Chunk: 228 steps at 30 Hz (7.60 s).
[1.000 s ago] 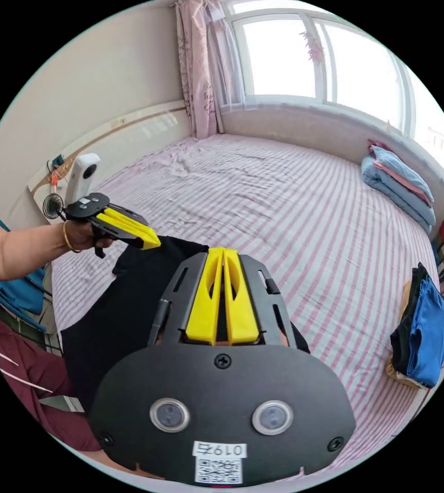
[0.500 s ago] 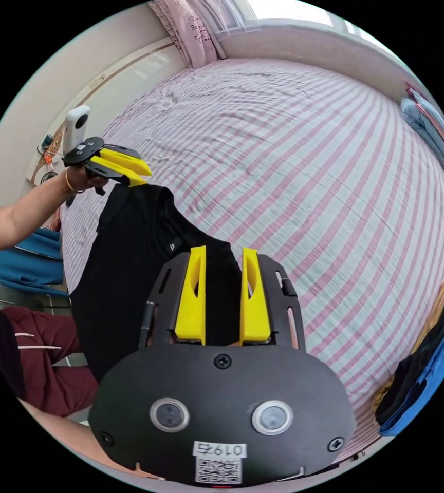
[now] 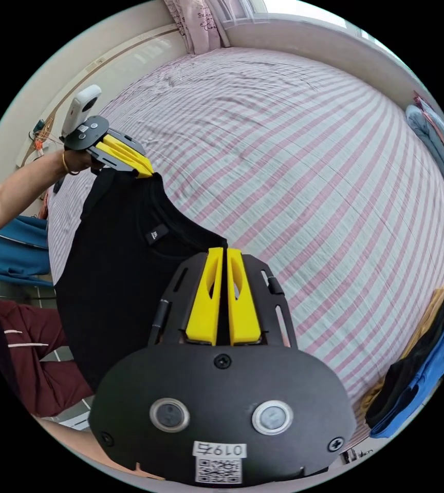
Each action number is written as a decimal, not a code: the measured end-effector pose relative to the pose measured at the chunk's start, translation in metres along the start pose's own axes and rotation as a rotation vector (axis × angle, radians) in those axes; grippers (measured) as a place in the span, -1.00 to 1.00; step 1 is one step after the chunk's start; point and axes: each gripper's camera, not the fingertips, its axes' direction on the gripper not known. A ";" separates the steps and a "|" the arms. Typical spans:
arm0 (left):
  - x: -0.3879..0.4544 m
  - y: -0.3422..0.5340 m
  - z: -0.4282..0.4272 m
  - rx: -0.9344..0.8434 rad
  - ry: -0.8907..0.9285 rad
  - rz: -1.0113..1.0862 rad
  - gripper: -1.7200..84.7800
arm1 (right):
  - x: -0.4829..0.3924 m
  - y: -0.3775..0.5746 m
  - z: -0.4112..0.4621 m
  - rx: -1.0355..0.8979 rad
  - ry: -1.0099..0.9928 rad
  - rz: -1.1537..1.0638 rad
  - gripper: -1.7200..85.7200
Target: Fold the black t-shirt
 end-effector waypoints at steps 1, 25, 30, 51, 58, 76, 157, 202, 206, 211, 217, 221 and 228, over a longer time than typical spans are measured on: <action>0.002 0.003 0.009 -0.005 -0.021 -0.012 -0.95 | -0.001 0.003 -0.006 0.006 0.023 0.021 -0.95; 0.096 0.278 0.088 0.432 0.164 -0.645 -0.95 | -0.167 0.058 -0.194 0.412 -0.453 0.212 -0.98; 0.154 0.371 0.144 0.324 0.157 -0.942 -0.94 | -0.245 0.029 -0.215 0.387 -0.585 0.092 -0.96; 0.210 0.434 0.284 0.347 0.132 -1.106 -0.95 | -0.417 -0.261 -0.309 0.026 -0.146 -0.591 -0.91; 0.212 0.472 0.334 0.471 0.297 -1.321 -0.94 | -0.474 -0.349 -0.296 -0.153 -0.164 -0.711 -0.93; 0.244 0.482 0.398 0.495 0.325 -1.237 -0.82 | -0.552 -0.482 -0.361 -0.197 -0.333 -0.775 -0.79; 0.454 0.344 0.114 0.303 -0.482 -0.413 -0.95 | -0.454 -0.226 -0.420 0.002 -0.072 -1.030 -0.97; 0.559 0.260 0.006 0.048 -0.724 0.042 -0.94 | -0.283 -0.087 -0.219 0.072 -0.315 -0.212 -0.79; 0.553 0.280 -0.004 0.101 -0.690 -0.059 -0.94 | -0.269 -0.074 -0.185 0.008 -0.353 0.046 -0.77; 0.553 0.303 0.002 0.094 -0.714 -0.089 -0.94 | -0.273 -0.055 -0.150 -0.016 -0.245 0.273 -0.82; 0.515 0.340 -0.015 0.195 -0.571 -0.338 -0.94 | -0.265 -0.033 -0.118 -0.012 -0.325 0.531 -0.65; 0.457 0.369 -0.014 0.238 -0.452 -0.635 -0.95 | -0.267 -0.028 -0.105 0.021 -0.327 0.614 -0.65; 0.406 0.393 0.015 0.312 -0.297 -0.845 -0.94 | -0.284 -0.046 -0.080 0.033 -0.244 0.689 -0.74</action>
